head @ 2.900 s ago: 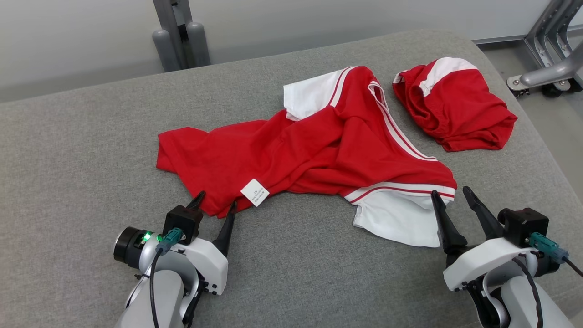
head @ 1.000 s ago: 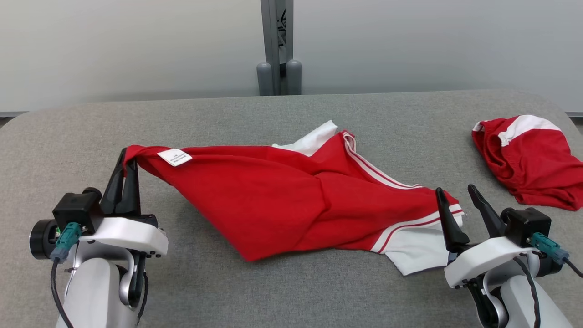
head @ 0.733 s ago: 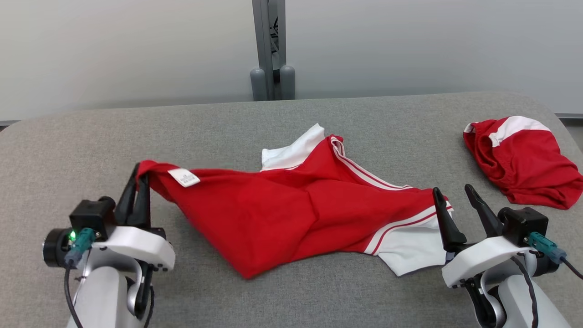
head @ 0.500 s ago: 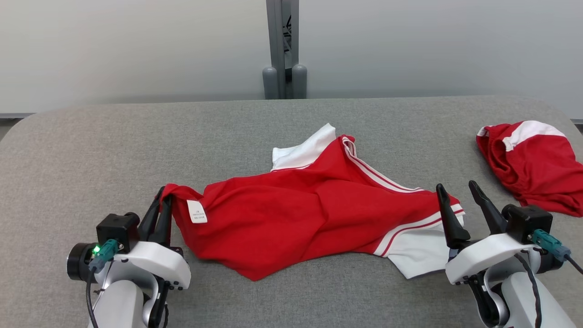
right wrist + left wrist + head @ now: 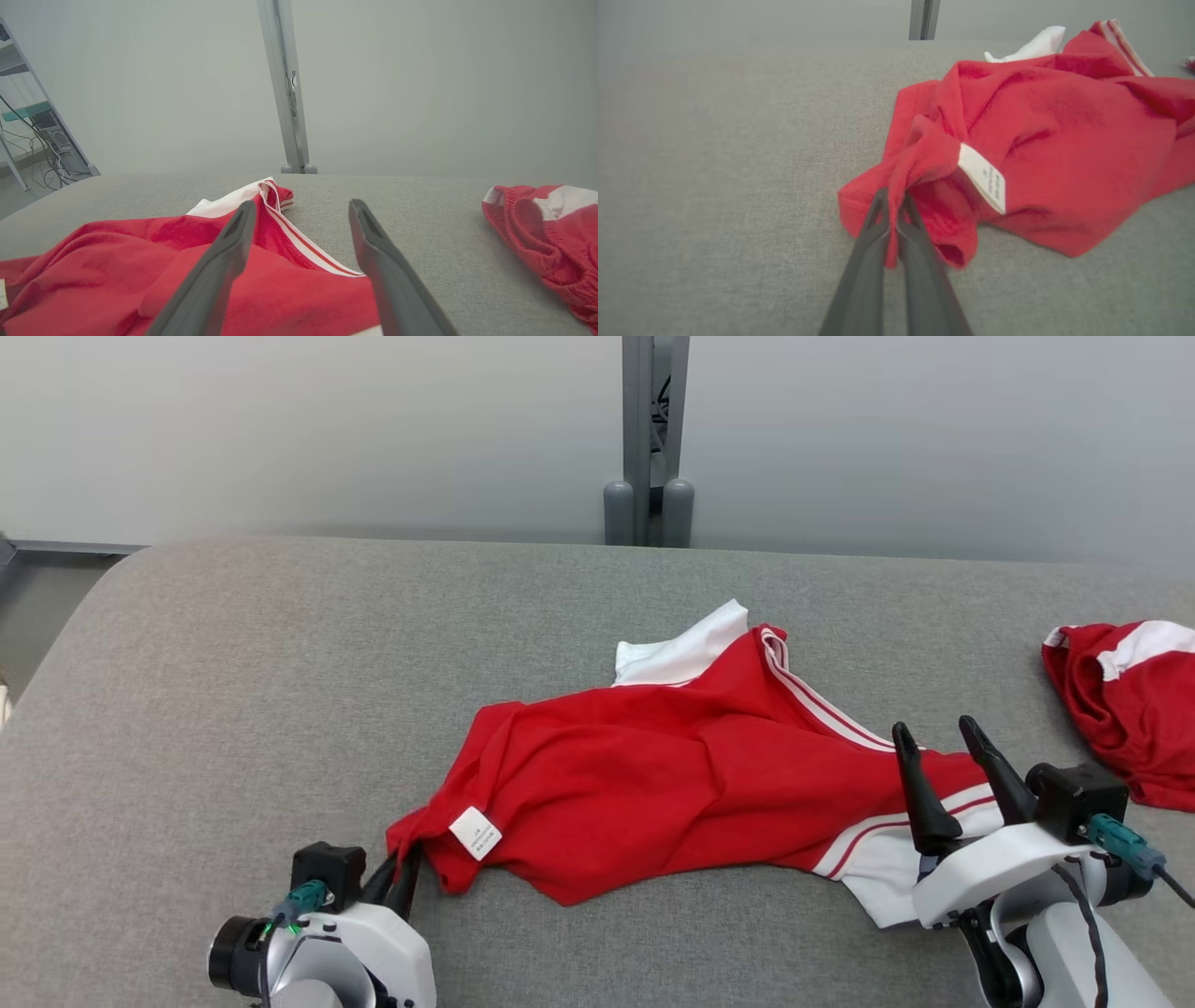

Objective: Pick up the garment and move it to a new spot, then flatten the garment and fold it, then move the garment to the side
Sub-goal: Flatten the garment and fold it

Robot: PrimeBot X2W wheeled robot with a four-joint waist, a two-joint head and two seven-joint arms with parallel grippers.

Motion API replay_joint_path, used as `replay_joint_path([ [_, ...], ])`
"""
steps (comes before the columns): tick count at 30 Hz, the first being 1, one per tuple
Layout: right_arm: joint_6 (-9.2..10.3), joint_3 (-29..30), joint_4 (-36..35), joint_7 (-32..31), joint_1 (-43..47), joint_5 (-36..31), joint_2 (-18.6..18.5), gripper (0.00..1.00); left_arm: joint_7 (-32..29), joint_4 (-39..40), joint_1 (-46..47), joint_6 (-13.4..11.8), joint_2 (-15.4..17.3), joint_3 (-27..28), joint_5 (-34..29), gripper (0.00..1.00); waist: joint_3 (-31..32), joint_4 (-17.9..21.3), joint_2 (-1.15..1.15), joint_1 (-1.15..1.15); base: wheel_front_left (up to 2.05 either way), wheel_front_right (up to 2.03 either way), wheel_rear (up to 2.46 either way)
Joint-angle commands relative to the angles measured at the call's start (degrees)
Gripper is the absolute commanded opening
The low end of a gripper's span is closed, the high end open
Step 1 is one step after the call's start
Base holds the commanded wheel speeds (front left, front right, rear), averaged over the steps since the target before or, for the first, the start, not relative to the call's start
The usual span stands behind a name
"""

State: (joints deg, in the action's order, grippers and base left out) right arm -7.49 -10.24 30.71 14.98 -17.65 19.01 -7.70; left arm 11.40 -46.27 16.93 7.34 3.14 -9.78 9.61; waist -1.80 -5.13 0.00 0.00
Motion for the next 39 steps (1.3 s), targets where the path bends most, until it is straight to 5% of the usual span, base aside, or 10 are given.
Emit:
replay_joint_path([
  [1,-0.02,-0.2,0.3,0.3,0.6,-0.1,-0.1,1.00,-0.7,-0.4,0.5,0.1,0.4,-1.3,1.0,0.00,0.2,-0.7,0.00,0.00,0.00,0.00,0.00],
  [9,-0.02,-0.1,0.9,0.3,1.7,0.0,0.3,1.00,-6.7,1.5,-1.7,0.1,2.2,-12.8,12.1,0.00,0.9,-3.3,0.00,0.00,0.00,0.00,0.00],
  [16,-0.02,-0.4,1.3,0.3,2.0,0.0,1.0,1.00,-6.1,3.7,-2.4,0.1,6.5,-17.9,16.4,0.00,2.3,-4.2,0.00,0.00,0.00,0.00,0.00],
  [17,-0.02,-0.4,1.3,0.3,2.2,0.0,1.0,1.00,-5.3,3.8,-2.4,0.1,6.7,-17.9,16.4,0.18,2.4,-4.3,0.00,0.00,0.00,0.00,0.00],
  [18,-0.02,-0.4,1.3,0.2,2.4,0.0,1.1,1.00,-4.6,3.7,-2.2,-0.2,6.9,-17.7,16.3,0.87,2.5,-4.4,0.00,0.00,0.00,0.00,0.00],
  [19,-0.02,-0.4,1.3,0.2,2.5,0.0,1.1,1.00,-4.0,3.6,-2.1,-0.4,6.8,-17.5,16.3,1.00,2.6,-4.6,0.00,0.00,0.00,0.00,0.00],
  [33,-0.02,0.5,1.5,0.3,2.7,-0.1,1.2,1.00,3.6,7.0,-1.8,-3.6,7.7,-13.1,16.3,1.00,2.8,-6.4,0.00,0.00,0.00,0.00,0.00],
  [39,-0.02,0.6,1.4,0.3,2.7,-0.1,1.2,1.00,3.8,11.0,-4.4,-2.8,7.7,-11.9,14.8,1.00,2.6,-6.7,0.00,0.00,0.00,0.00,0.00],
])
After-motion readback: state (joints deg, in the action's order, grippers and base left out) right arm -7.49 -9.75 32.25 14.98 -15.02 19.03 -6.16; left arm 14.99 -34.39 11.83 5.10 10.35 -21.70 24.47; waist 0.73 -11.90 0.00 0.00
